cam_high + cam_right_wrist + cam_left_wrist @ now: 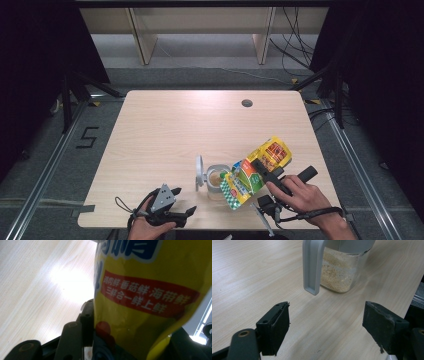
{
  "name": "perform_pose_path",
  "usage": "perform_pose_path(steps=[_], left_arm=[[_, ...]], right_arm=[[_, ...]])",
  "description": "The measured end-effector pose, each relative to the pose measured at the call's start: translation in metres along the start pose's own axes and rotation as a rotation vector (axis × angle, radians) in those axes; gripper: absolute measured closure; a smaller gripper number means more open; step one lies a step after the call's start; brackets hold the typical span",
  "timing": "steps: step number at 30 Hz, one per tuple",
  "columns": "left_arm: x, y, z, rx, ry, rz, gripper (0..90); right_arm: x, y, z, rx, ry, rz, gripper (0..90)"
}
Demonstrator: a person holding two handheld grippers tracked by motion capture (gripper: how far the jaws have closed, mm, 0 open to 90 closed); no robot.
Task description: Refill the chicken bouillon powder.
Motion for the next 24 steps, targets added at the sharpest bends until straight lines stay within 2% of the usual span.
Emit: perform_pose_path(steps=[2,3,5,8,10,12,13,14,16,18,19,20,24], left_arm=[[-0.0001,0.0001,-0.0001,0.0,-0.001,-0.001,20.9],[0.001,-0.0004,0.0011,-0.001,0.014,0.008,20.9],[-0.0012,0.0002,-0.0022,0.008,-0.017,-0.009,20.9],[0.0009,-0.0004,0.001,-0.001,0.012,0.007,20.9],[-0.0012,0.0001,-0.0024,0.009,-0.018,-0.01,20.9],[-0.0012,0.0003,-0.0025,0.009,-0.019,-0.01,20.9],[-0.0011,0.0003,-0.0025,0.009,-0.018,-0.009,20.9],[0.0009,-0.0002,0.0005,0.001,0.012,0.006,20.9],[-0.0009,0.0003,-0.0026,0.01,-0.016,-0.008,20.9],[0.0,0.0,-0.0013,0.006,-0.005,-0.001,20.8],[-0.0006,0.0002,-0.0022,0.009,-0.013,-0.006,20.8],[0.0014,-0.0005,0.0008,0.001,0.017,0.01,20.8],[0.0012,-0.0004,0.0005,0.002,0.016,0.009,20.8]], right_arm=[[-0.0003,0.0,0.0004,-0.005,0.002,0.0,56.4],[-0.0005,0.0001,0.0004,-0.006,0.002,-0.001,56.3],[-0.0008,0.0006,0.0005,-0.007,0.007,-0.002,56.4],[-0.0002,0.0,0.0016,-0.022,-0.003,0.007,56.5],[-0.0021,0.0013,-0.0004,-0.001,0.004,-0.01,56.5],[-0.0016,0.0007,-0.0007,-0.006,-0.007,-0.004,56.5],[-0.0009,0.0008,0.0008,-0.008,0.007,-0.002,56.5],[-0.0013,0.001,0.0006,-0.007,0.008,-0.005,56.5],[-0.0017,0.0009,-0.0006,0.0,0.003,-0.007,56.5],[-0.0008,0.0003,-0.0003,-0.016,-0.01,0.006,56.5],[-0.0021,0.0012,-0.0008,-0.005,-0.002,-0.006,56.5],[-0.0023,0.0014,-0.0009,-0.005,0.0,-0.008,56.5],[-0.0022,0.0019,0.0006,-0.012,0.003,-0.005,56.6]])
Point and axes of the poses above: each handheld gripper's, and its own axes: y roughly backward along the jaws, x roughly out of its top, z roughly to its right, the point moved 10 cm from there along -y, roughly forward along the jaws, and after that the axes turned 14 degrees about x, right-handed, at the moved point
